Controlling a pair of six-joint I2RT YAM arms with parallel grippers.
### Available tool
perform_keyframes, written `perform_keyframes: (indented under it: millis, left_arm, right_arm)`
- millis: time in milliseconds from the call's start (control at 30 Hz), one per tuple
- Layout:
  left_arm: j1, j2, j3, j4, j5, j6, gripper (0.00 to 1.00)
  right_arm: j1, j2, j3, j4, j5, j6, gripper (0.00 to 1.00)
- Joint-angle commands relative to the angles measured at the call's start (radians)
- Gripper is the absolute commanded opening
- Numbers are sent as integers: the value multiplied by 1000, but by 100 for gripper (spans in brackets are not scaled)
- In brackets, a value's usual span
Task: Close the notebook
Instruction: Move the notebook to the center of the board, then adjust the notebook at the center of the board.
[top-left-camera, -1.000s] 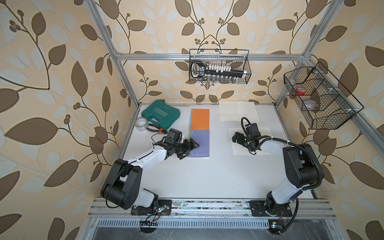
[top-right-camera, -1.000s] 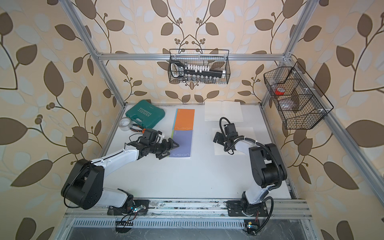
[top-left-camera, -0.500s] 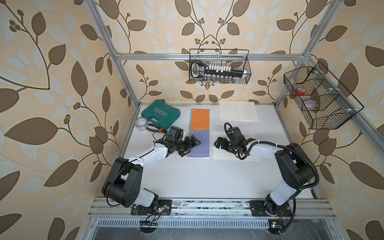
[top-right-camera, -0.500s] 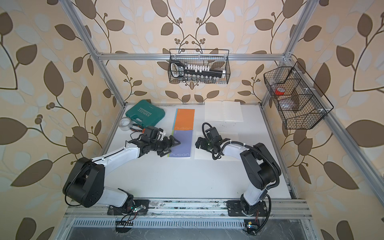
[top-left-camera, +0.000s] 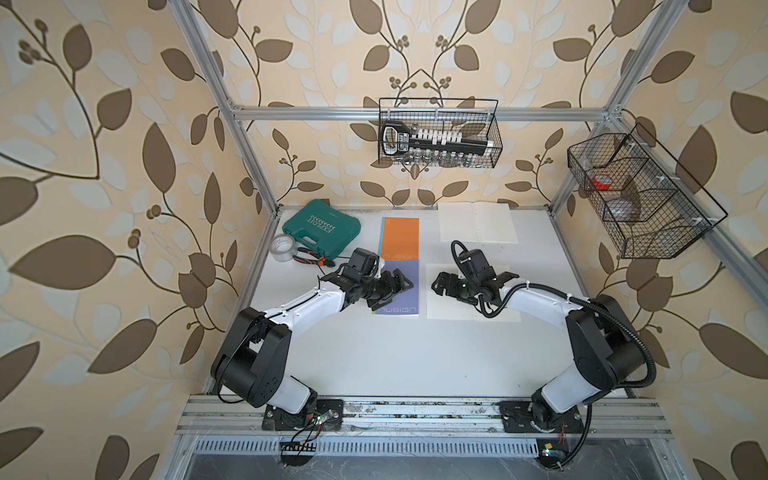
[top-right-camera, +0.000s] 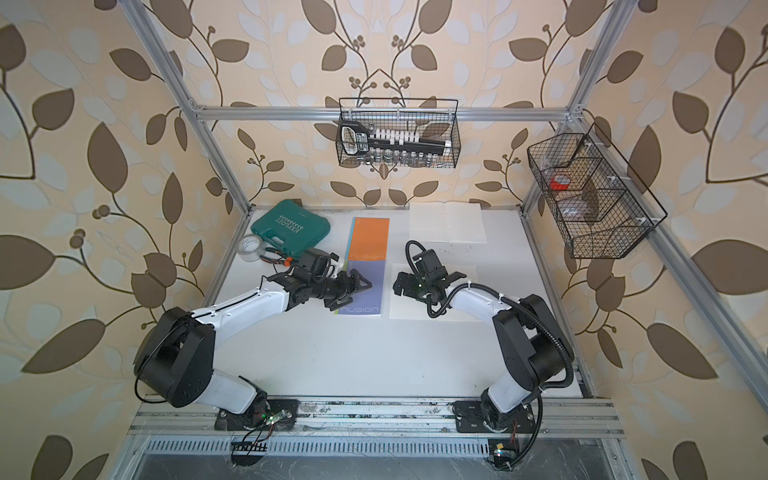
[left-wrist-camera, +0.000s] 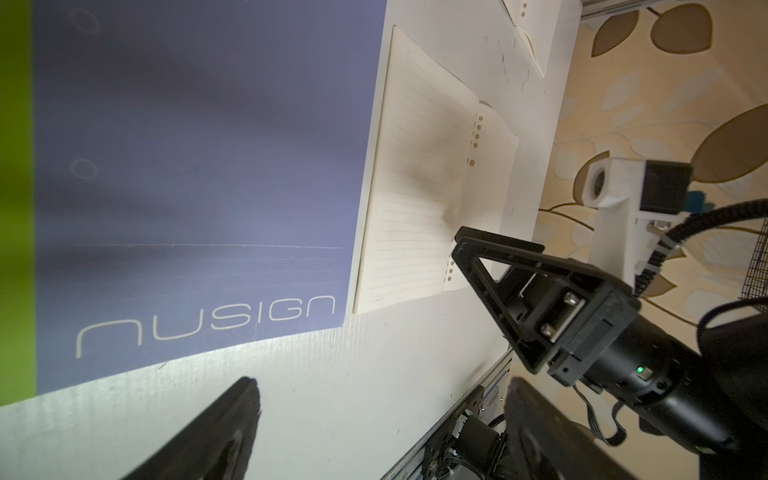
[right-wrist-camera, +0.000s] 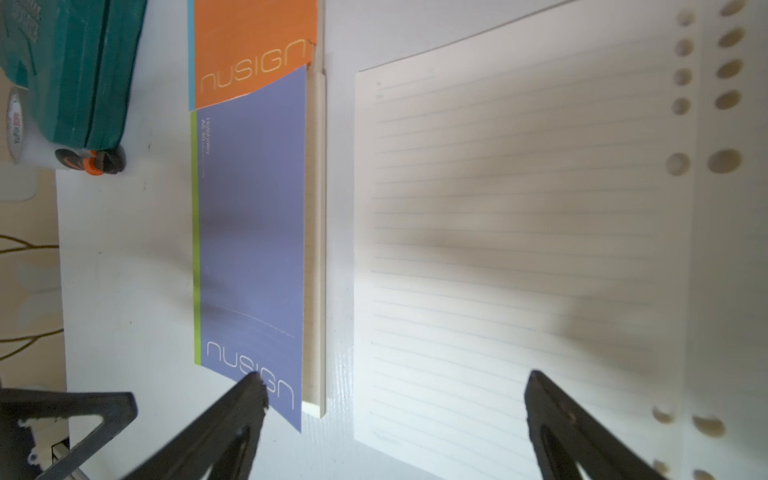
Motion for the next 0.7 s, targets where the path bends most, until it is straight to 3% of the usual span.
perform_keyframes:
  millis: [0,233,667]
  left_arm:
    - [-13,-26,16,-13,-35,-1,93]
    - [-11,-145,-57,-69,-122,-36,93]
    - [53,-269,-137,-131,-136,-24,93]
  right_arm:
    - [23,1,45,-23,-48,-39,91]
    - [73,116,140,-4,-102,-65,66]
    - [88,342,263,13,-140,-36,37]
